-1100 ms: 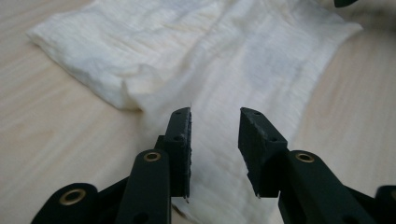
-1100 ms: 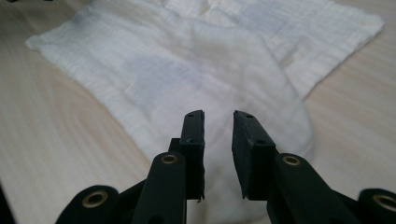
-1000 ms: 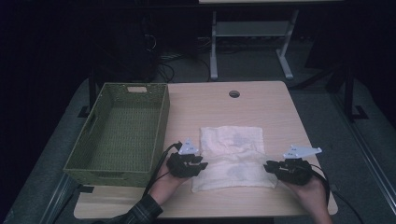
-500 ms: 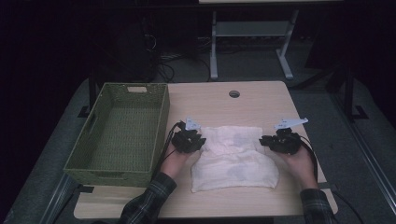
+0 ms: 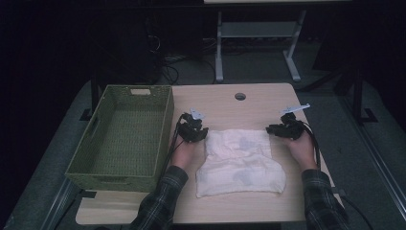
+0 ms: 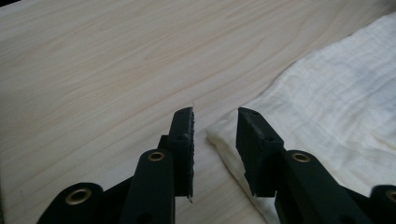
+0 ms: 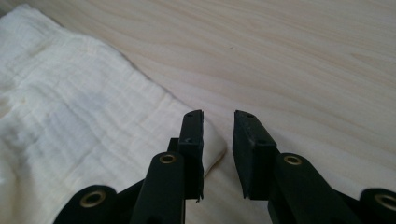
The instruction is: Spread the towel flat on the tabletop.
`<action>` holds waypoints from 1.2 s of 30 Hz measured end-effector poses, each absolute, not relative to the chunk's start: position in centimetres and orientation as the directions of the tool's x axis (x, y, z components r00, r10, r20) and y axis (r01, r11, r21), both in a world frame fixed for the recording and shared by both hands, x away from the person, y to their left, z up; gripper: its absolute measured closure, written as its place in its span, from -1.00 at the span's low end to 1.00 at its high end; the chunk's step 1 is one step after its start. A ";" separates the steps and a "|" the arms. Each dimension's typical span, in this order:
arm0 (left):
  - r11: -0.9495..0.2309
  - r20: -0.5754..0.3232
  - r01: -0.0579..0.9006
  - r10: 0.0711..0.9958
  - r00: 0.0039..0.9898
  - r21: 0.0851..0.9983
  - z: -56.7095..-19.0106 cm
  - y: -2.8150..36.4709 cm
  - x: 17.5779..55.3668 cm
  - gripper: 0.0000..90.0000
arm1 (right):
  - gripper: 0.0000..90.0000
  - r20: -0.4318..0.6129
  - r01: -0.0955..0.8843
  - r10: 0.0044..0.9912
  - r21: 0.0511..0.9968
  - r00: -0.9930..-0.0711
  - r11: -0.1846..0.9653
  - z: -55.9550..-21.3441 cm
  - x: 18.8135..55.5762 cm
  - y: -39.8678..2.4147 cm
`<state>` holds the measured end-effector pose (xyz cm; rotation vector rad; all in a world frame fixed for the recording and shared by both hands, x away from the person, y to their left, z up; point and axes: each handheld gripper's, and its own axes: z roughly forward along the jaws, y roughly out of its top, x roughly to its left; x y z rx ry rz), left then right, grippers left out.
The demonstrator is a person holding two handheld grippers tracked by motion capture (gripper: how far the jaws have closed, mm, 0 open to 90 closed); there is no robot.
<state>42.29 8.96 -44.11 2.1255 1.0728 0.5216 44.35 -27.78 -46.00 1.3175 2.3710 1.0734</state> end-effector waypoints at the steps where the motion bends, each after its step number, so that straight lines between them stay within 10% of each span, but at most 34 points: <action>1: -0.426 0.050 0.538 0.815 0.577 0.727 -44.2 9.0 42.4 0.46 | 0.62 0.156 0.638 0.801 0.698 -0.578 0.325 -46.1 44.5 -27.9; 25: -0.403 -0.031 0.574 0.799 0.600 0.713 -46.5 8.6 44.4 0.35 | 0.88 0.107 0.663 0.811 0.642 -0.575 0.386 -46.7 45.1 -27.1; 36: -0.439 0.007 0.565 0.794 0.608 0.699 -46.2 8.1 44.7 0.93 | 0.90 0.102 0.662 0.813 0.642 -0.574 0.387 -46.6 45.2 -27.0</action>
